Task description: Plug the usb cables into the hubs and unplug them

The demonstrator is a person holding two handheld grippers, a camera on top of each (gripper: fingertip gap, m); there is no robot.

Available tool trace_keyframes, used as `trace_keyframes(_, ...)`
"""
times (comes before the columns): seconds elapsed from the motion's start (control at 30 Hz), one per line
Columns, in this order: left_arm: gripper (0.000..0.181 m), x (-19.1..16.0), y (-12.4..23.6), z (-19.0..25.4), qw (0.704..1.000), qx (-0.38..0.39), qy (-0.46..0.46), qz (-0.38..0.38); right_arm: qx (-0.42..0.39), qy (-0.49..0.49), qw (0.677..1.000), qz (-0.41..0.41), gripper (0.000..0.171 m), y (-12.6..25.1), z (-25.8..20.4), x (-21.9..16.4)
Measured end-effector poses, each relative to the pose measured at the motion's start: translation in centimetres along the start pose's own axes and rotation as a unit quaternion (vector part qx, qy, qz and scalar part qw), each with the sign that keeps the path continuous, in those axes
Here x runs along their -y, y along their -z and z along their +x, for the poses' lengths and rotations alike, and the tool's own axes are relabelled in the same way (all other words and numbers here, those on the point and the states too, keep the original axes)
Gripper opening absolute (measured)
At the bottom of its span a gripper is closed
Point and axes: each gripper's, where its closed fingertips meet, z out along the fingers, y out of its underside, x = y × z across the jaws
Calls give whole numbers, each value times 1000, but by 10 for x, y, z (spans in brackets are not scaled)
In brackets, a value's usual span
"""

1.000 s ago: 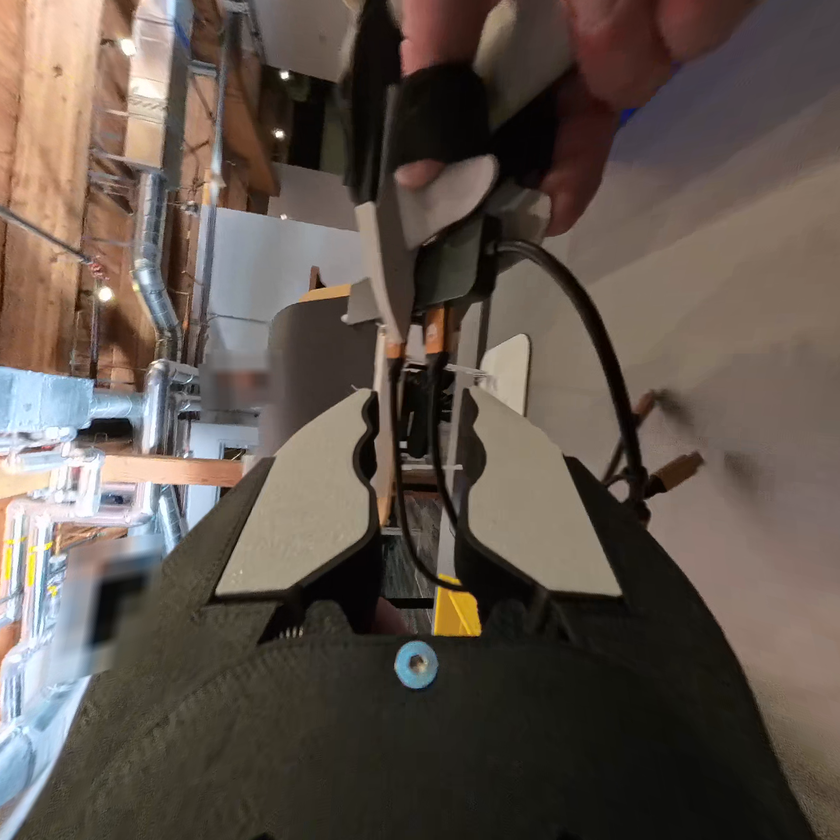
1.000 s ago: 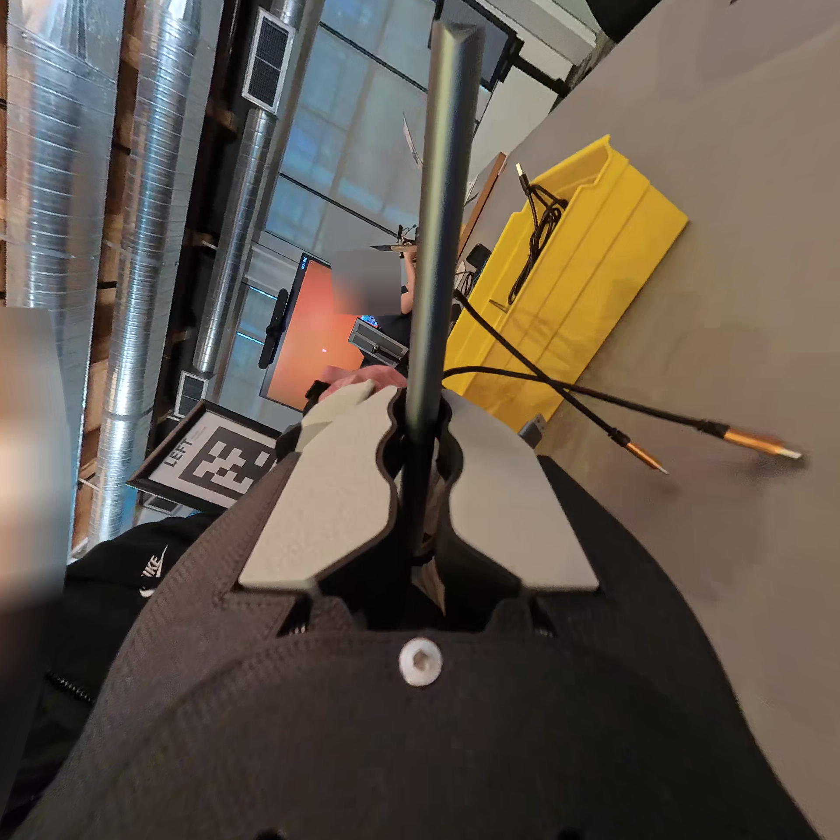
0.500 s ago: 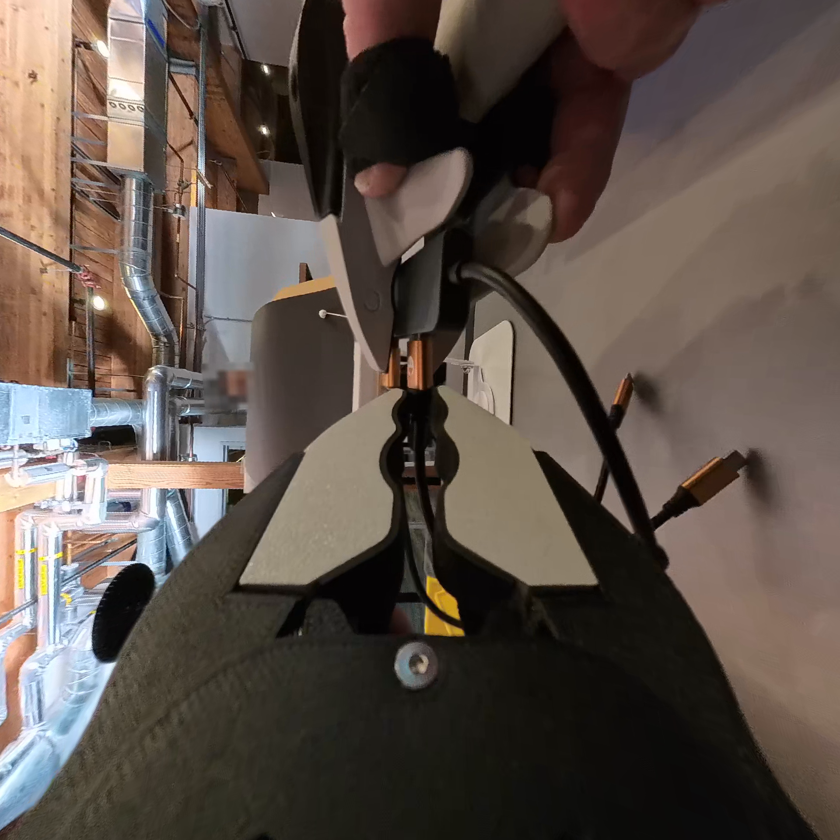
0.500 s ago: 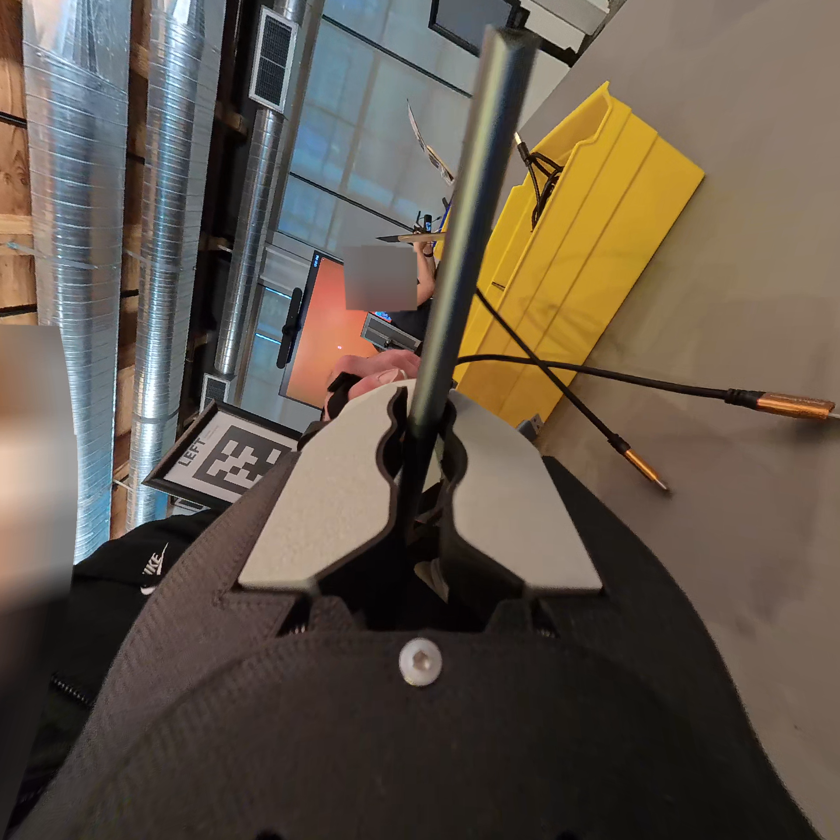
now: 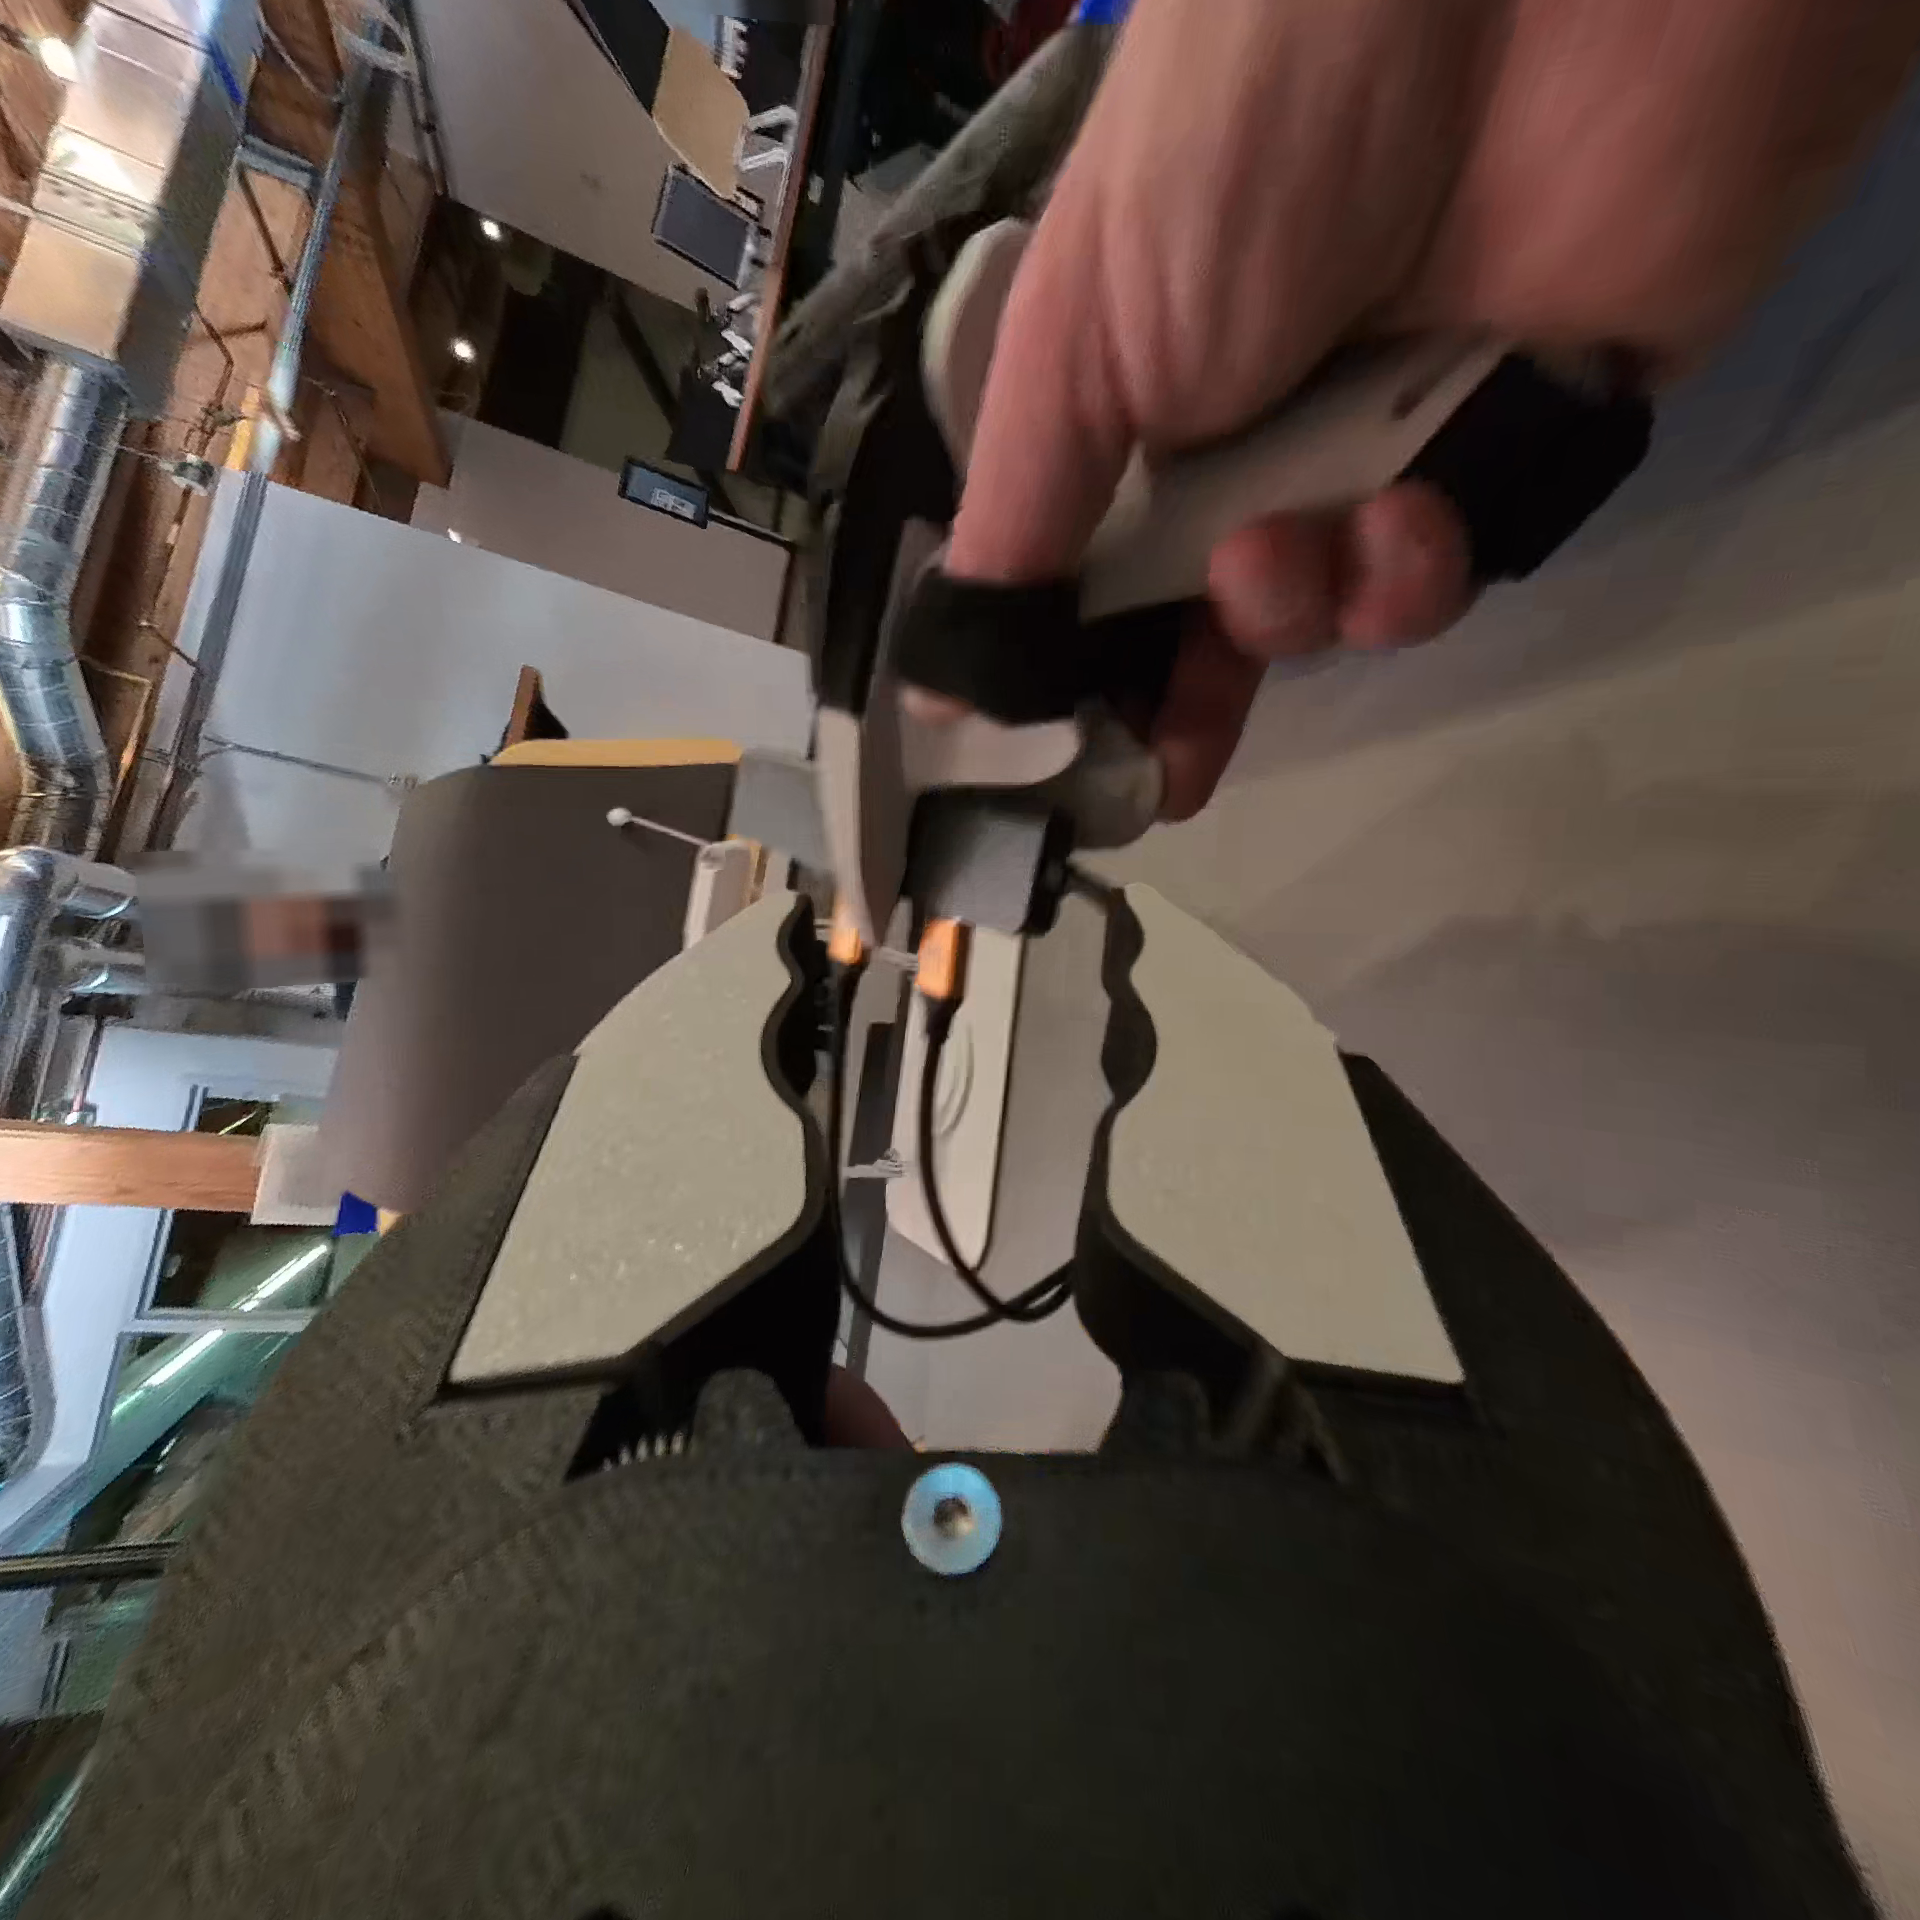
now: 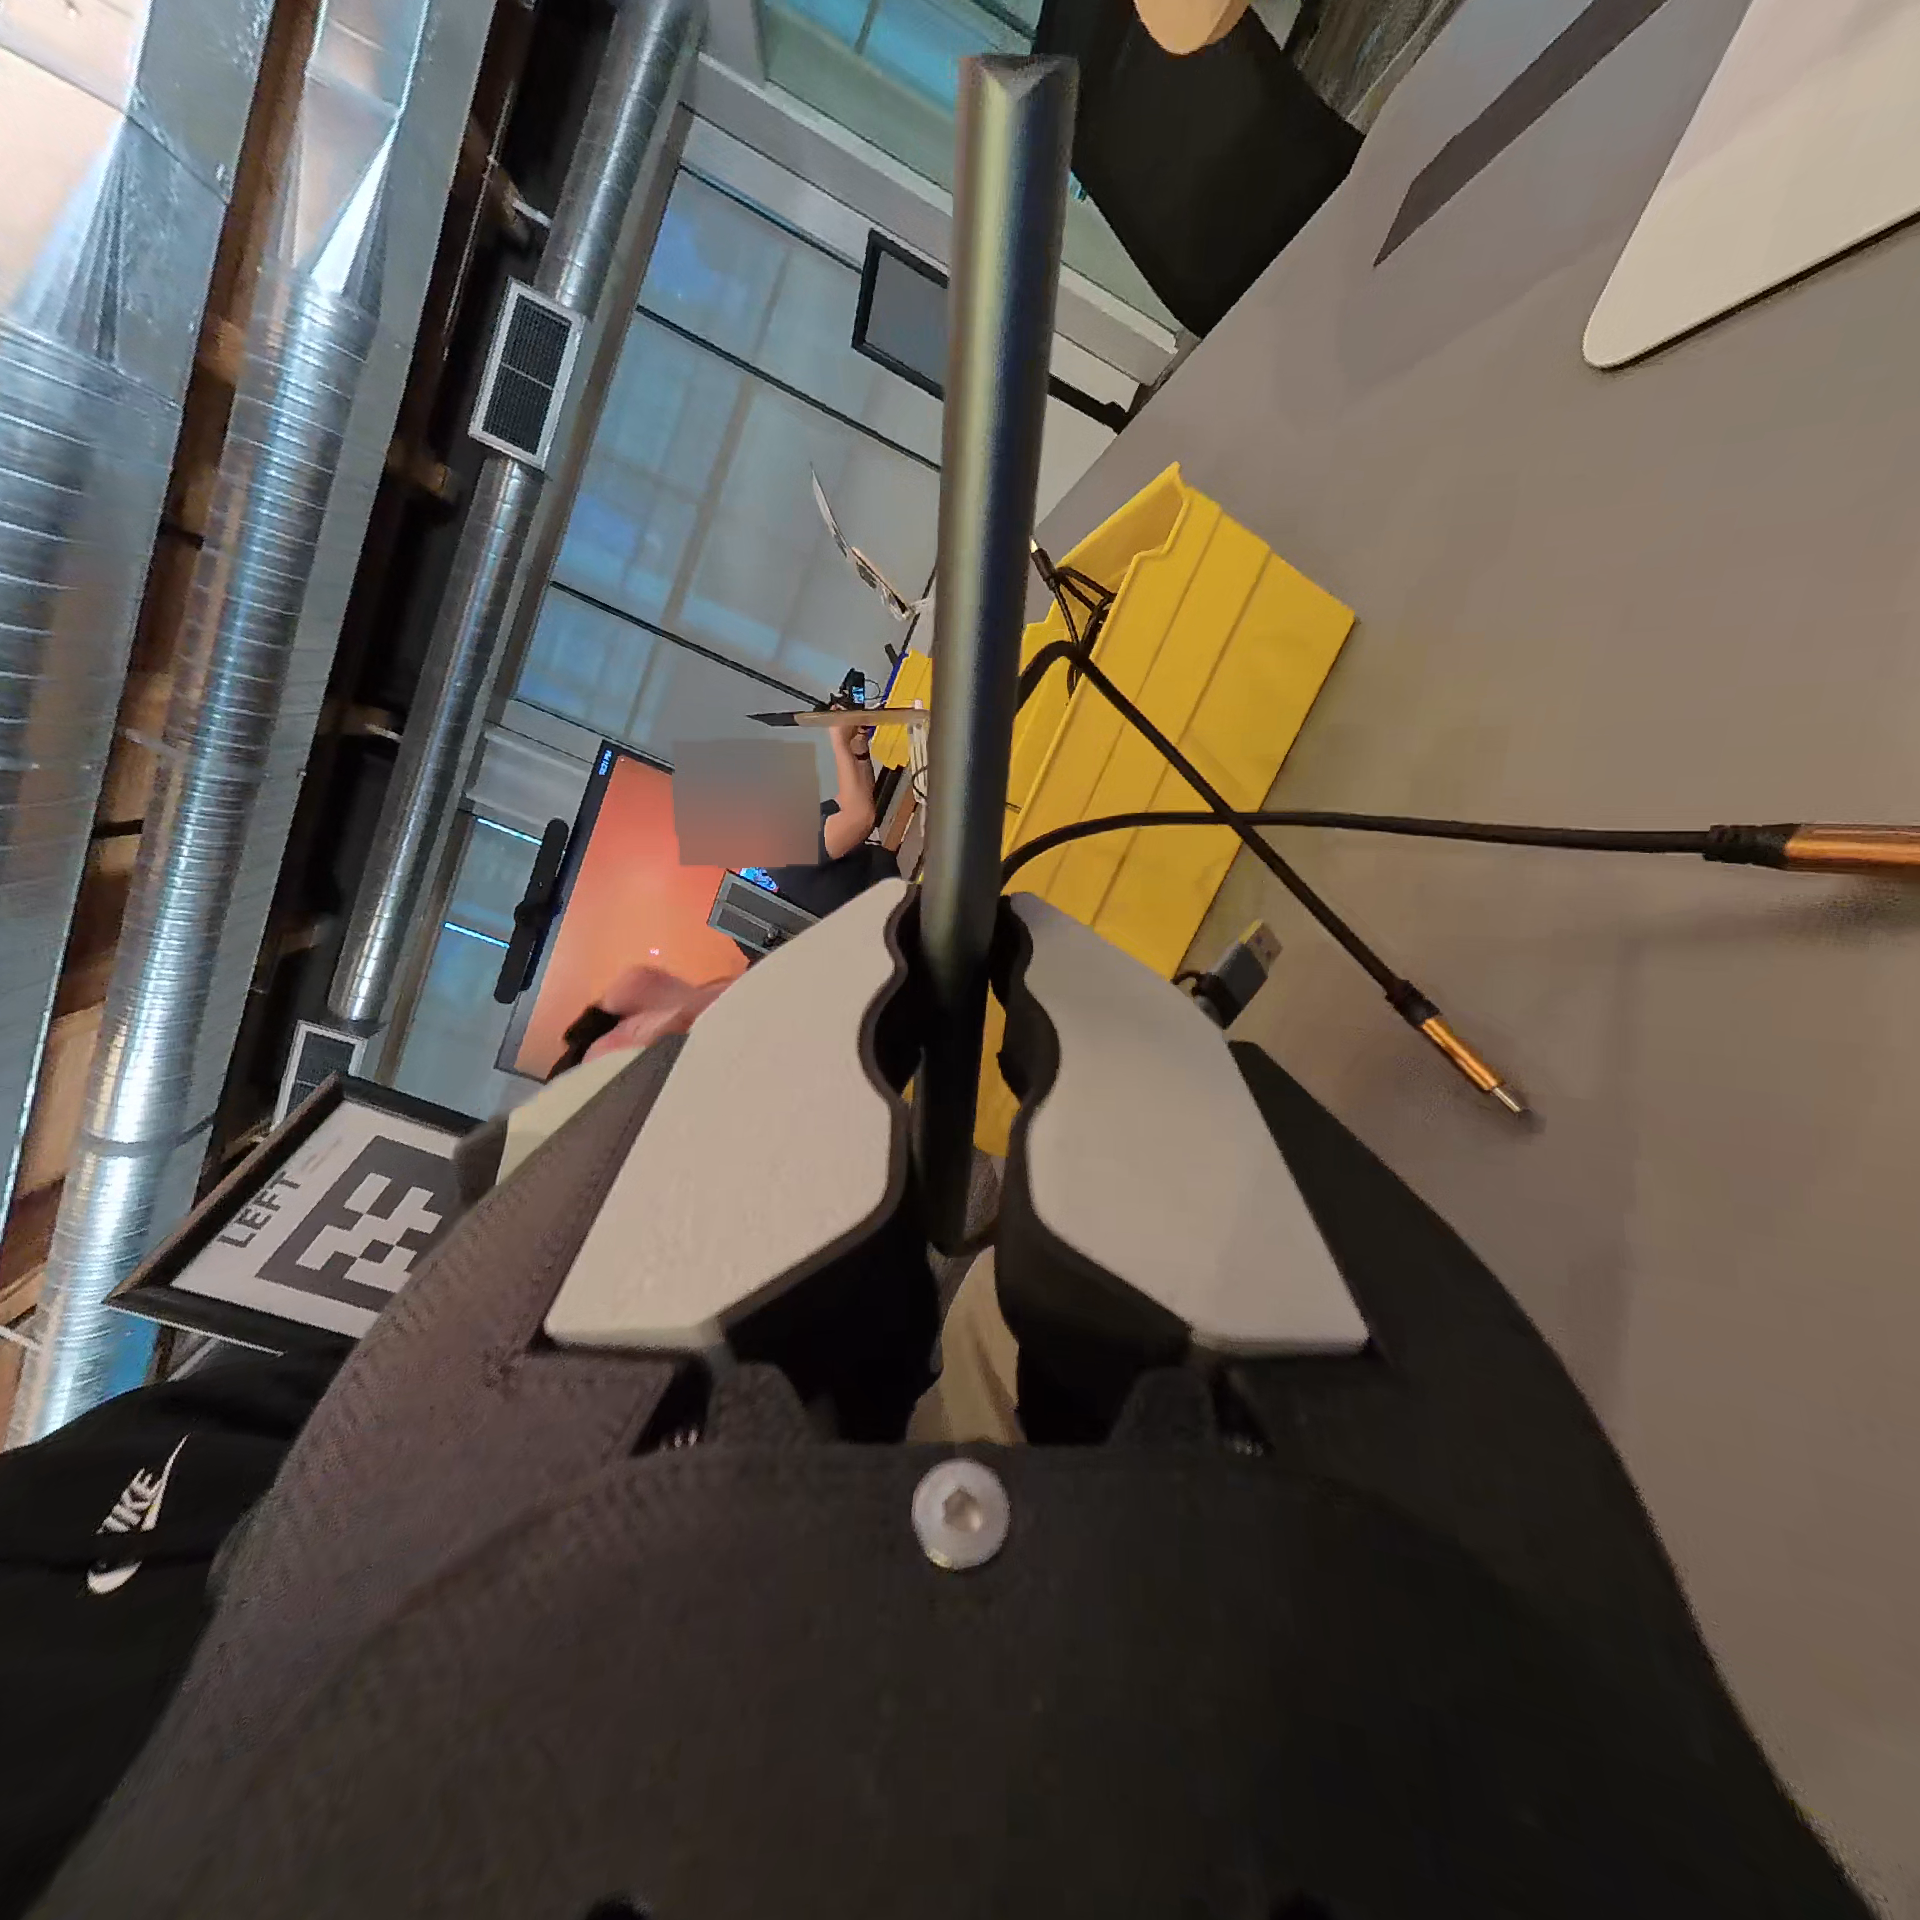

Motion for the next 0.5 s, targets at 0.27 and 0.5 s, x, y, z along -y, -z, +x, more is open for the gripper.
trace_keyframes(0.27, 29, -26, -16, 11, 995, 44, -29, -90, 5, 1, 1000, 0, 11, -7, -6, -7)
trace_keyframes(0.5, 0, -62, -12, -9, 990, 59, -6, -129, 13, 4, 1000, -2, 14, -2, -8, -4)
